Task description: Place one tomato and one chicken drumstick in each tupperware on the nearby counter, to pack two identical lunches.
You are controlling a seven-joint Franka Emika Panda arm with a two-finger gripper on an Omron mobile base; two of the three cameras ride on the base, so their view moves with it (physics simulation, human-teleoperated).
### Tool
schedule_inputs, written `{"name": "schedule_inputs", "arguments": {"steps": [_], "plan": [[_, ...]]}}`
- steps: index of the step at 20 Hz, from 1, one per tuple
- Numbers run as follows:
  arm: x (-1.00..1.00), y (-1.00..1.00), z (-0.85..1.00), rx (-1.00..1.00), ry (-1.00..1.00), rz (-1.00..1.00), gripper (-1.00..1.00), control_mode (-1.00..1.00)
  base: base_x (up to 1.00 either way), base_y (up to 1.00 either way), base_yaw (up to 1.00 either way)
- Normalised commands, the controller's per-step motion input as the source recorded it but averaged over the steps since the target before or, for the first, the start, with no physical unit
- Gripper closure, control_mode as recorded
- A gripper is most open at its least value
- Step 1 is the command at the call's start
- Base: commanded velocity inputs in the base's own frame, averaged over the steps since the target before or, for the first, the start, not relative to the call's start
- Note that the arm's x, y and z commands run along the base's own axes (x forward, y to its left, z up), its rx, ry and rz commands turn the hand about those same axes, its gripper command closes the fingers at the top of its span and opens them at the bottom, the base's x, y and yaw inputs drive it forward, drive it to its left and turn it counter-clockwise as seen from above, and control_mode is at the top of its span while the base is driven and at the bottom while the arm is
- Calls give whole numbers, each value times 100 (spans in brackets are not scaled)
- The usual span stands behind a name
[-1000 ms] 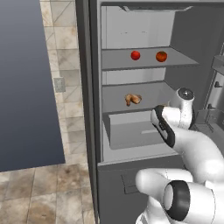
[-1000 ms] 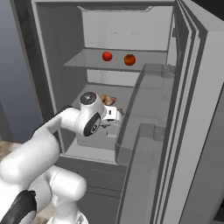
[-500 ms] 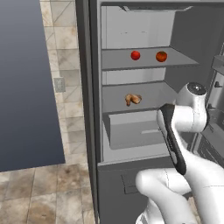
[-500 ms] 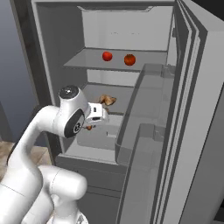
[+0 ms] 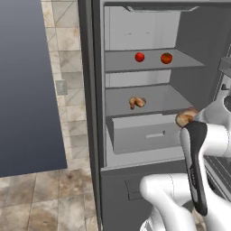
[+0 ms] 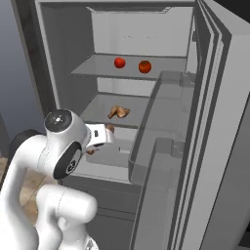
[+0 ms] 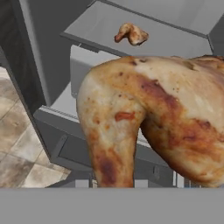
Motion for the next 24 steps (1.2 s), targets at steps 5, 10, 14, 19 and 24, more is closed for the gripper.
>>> {"name": "schedule_inputs", "arguments": {"steps": [5, 10, 14, 19, 24], "plan": [[-25, 19, 4, -4, -5, 1, 100, 100, -18, 12, 1], [0, 0, 0, 0, 0, 0, 100, 100, -51, 17, 1], [0, 0, 0, 0, 0, 0, 100, 100, -65, 6, 3], [0, 0, 0, 0, 0, 0, 100, 100, -68, 19, 11], [0, 0, 0, 0, 0, 0, 100, 100, -54, 20, 20]]}}
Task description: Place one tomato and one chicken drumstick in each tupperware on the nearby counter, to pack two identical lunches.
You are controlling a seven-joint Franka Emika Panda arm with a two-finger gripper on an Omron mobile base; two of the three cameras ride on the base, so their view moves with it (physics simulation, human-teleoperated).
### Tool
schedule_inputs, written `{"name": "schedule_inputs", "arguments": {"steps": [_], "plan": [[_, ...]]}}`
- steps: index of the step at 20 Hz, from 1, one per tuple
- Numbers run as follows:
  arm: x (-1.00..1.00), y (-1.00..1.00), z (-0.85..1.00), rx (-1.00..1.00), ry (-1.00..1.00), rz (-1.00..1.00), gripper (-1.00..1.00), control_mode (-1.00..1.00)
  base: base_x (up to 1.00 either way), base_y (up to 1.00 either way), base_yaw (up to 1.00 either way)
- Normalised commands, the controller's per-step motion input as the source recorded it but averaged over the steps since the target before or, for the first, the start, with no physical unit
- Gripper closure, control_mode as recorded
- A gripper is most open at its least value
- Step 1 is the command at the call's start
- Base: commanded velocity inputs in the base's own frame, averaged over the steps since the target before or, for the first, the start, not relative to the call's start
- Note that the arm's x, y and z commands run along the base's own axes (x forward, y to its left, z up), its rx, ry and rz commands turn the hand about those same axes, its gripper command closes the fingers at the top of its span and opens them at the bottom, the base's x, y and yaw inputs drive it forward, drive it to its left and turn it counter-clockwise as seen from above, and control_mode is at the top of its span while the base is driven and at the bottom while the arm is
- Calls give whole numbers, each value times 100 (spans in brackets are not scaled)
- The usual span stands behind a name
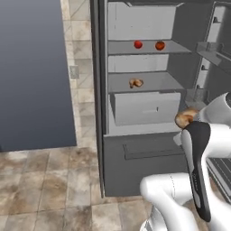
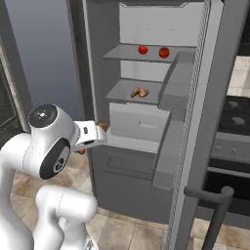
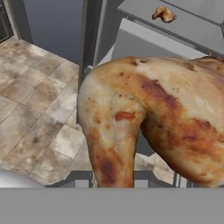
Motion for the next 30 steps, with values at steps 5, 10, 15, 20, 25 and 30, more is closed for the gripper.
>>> {"name": "schedule_inputs", "arguments": {"steps": [5, 10, 15, 20, 25, 30], "plan": [[0, 0, 0, 0, 0, 0, 100, 100, -41, 28, 23], [0, 0, 0, 0, 0, 0, 100, 100, -32, 30, 26], [0, 0, 0, 0, 0, 0, 100, 100, -56, 32, 16], [0, 0, 0, 0, 0, 0, 100, 100, -63, 56, -11], [0, 0, 0, 0, 0, 0, 100, 100, -63, 48, -7], [0, 0, 0, 0, 0, 0, 100, 100, -78, 10, -5]]}}
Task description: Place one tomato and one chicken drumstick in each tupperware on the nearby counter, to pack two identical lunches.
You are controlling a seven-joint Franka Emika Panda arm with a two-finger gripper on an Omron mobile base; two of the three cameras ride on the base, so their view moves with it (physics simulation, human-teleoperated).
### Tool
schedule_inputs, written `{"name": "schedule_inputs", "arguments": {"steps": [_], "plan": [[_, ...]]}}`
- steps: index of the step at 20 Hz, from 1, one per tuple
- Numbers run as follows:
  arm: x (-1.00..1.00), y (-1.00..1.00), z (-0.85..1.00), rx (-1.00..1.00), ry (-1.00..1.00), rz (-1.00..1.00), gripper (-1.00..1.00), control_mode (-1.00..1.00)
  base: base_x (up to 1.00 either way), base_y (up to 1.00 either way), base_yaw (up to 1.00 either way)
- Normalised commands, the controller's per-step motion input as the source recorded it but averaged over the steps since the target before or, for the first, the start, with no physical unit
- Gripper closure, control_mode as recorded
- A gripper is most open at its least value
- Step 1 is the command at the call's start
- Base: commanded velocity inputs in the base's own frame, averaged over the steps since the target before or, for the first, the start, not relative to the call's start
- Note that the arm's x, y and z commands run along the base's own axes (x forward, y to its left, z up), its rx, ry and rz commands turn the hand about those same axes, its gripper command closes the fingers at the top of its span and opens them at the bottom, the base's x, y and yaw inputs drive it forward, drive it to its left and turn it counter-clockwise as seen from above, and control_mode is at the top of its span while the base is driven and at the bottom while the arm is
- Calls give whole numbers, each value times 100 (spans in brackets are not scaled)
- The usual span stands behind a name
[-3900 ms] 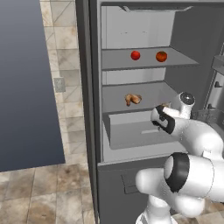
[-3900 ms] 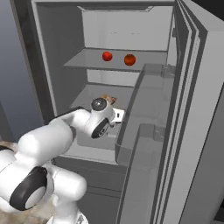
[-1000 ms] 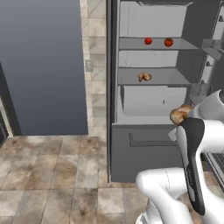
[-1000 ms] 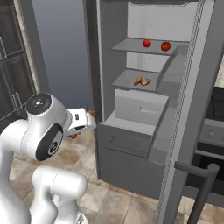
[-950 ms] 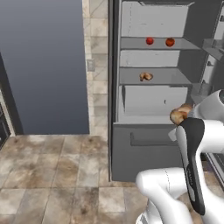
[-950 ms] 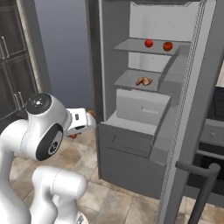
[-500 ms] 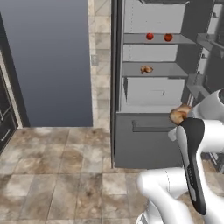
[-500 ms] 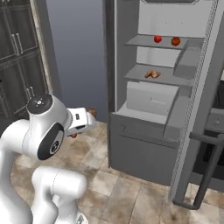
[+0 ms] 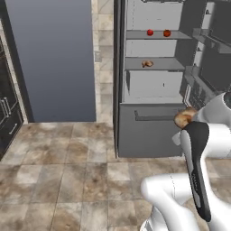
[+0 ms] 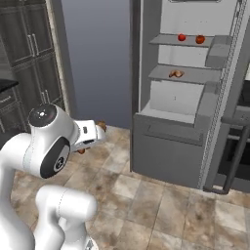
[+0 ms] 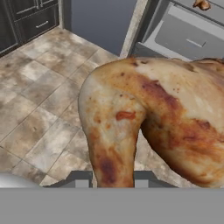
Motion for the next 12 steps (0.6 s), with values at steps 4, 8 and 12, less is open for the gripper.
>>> {"name": "schedule_inputs", "arguments": {"steps": [4, 8, 12], "plan": [[0, 0, 0, 0, 0, 0, 100, 100, -72, -44, -10], [0, 0, 0, 0, 0, 0, 100, 100, -30, -74, -12], [0, 0, 0, 0, 0, 0, 100, 100, -7, -84, -11]]}}
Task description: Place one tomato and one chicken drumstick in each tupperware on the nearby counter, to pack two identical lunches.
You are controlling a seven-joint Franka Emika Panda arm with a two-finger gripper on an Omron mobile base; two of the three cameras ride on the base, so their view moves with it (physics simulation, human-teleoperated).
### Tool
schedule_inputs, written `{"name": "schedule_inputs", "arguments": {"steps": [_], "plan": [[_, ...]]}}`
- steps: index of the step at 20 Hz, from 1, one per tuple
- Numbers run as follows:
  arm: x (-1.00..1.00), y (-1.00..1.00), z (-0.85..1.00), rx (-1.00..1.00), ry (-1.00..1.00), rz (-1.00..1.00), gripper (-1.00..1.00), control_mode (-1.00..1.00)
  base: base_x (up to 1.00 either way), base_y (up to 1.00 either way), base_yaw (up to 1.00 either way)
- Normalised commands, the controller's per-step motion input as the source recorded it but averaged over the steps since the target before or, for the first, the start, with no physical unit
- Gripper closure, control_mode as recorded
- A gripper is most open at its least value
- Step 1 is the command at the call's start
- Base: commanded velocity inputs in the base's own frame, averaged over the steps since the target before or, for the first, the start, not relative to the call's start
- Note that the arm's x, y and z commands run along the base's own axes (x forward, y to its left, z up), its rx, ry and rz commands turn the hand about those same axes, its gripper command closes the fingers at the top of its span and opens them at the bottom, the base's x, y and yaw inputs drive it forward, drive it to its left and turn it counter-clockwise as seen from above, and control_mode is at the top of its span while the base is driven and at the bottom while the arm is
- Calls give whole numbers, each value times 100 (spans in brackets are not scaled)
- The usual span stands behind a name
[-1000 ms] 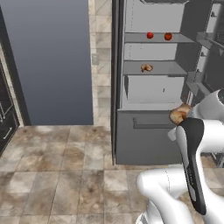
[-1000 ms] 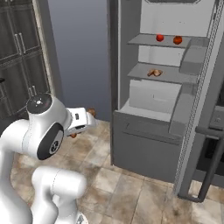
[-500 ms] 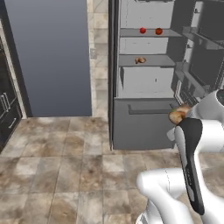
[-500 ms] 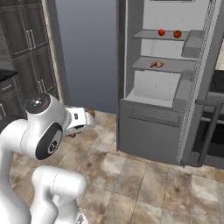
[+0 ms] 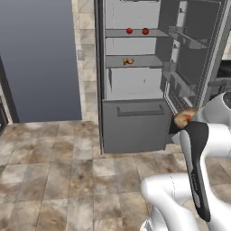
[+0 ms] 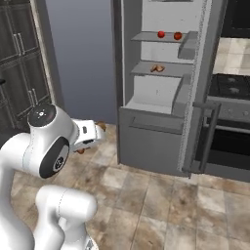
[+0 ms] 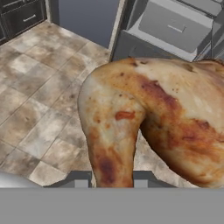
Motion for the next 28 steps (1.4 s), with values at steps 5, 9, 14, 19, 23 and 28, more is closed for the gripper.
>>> {"name": "schedule_inputs", "arguments": {"steps": [5, 9, 14, 19, 23, 28], "plan": [[0, 0, 0, 0, 0, 0, 100, 100, -9, -84, -18], [0, 0, 0, 0, 0, 0, 100, 100, 0, -71, -36], [0, 0, 0, 0, 0, 0, 100, 100, 0, -66, -38], [0, 0, 0, 0, 0, 0, 100, 100, 0, -70, -40], [0, 0, 0, 0, 0, 0, 100, 100, 11, -67, -43], [0, 0, 0, 0, 0, 0, 100, 100, 28, -70, -43]]}}
